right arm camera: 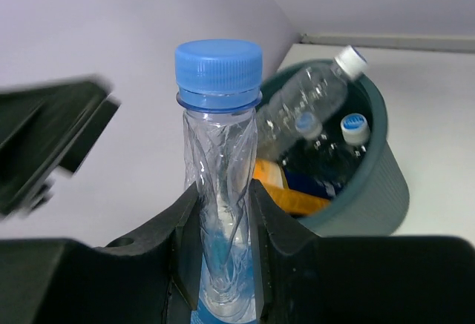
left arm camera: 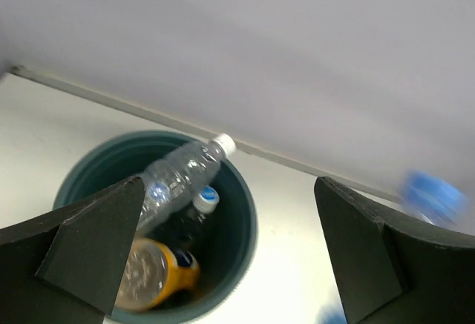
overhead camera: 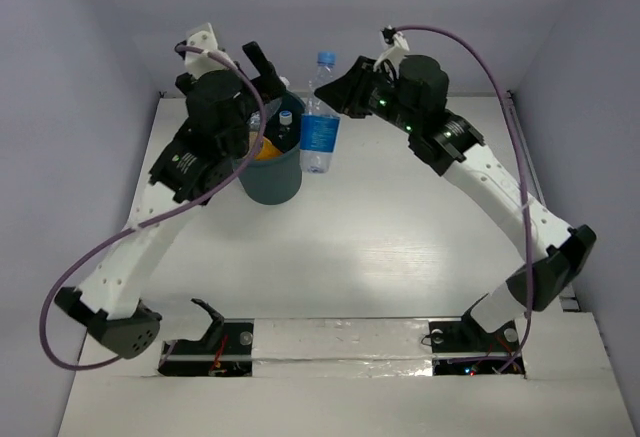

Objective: Put the plastic bottles in the bin

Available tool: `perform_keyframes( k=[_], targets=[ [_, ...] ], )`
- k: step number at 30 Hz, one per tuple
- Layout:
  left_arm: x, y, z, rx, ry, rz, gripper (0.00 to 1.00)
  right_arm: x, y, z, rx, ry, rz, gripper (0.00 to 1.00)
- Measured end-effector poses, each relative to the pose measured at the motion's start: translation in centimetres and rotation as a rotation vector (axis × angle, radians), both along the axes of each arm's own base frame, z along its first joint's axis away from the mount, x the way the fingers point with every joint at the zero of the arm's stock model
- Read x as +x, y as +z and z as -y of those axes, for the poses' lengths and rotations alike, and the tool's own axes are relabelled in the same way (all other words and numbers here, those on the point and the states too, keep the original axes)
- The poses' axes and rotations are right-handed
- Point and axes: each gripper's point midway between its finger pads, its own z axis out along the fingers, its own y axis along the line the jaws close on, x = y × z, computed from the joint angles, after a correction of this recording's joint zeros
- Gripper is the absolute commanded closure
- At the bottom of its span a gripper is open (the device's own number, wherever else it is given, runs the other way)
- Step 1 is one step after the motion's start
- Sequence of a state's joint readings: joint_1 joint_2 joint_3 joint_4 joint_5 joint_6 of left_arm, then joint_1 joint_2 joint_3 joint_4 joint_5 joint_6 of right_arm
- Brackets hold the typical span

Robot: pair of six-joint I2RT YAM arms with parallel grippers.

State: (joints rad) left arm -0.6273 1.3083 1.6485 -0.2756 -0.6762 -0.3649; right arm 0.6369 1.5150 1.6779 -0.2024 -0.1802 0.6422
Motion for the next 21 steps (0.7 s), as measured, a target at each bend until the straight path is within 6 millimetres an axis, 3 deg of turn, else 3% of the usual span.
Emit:
perform_keyframes(
  k=[5, 7, 11, 13, 17, 21],
  targets=[
    [-4.1, 1.0, 0.0, -0.128, -0.13, 0.004, 0.07, 3.7, 1.0, -3.8, 0.006, -0.044, 0.024, 0.83],
    [-5.7, -0.4, 0.0, -0.159, -0.175, -0.027, 0.08, 5.6, 1.8, -5.0, 0.007, -0.08, 0.052, 0.83],
    [-8.9, -4.2, -0.5, -0.202, -0.231, -0.113, 0.07, 9.6, 1.3, -6.6, -0.036, -0.18, 0.097, 0.83],
    [-10.3, -5.9, -1.1, -0.217, -0.241, -0.151, 0.07, 11.3, -0.1, -6.7, -0.074, -0.232, 0.102, 0.83],
    [-13.0, -7.7, -2.5, -0.258, -0.241, -0.187, 0.05, 13.5, -4.7, -6.9, -0.185, -0.307, 0.077, 0.83],
    [-14.6, -8.4, -3.6, -0.287, -0.233, -0.204, 0.03, 13.9, -9.1, -8.0, -0.286, -0.323, 0.055, 0.82]
  ],
)
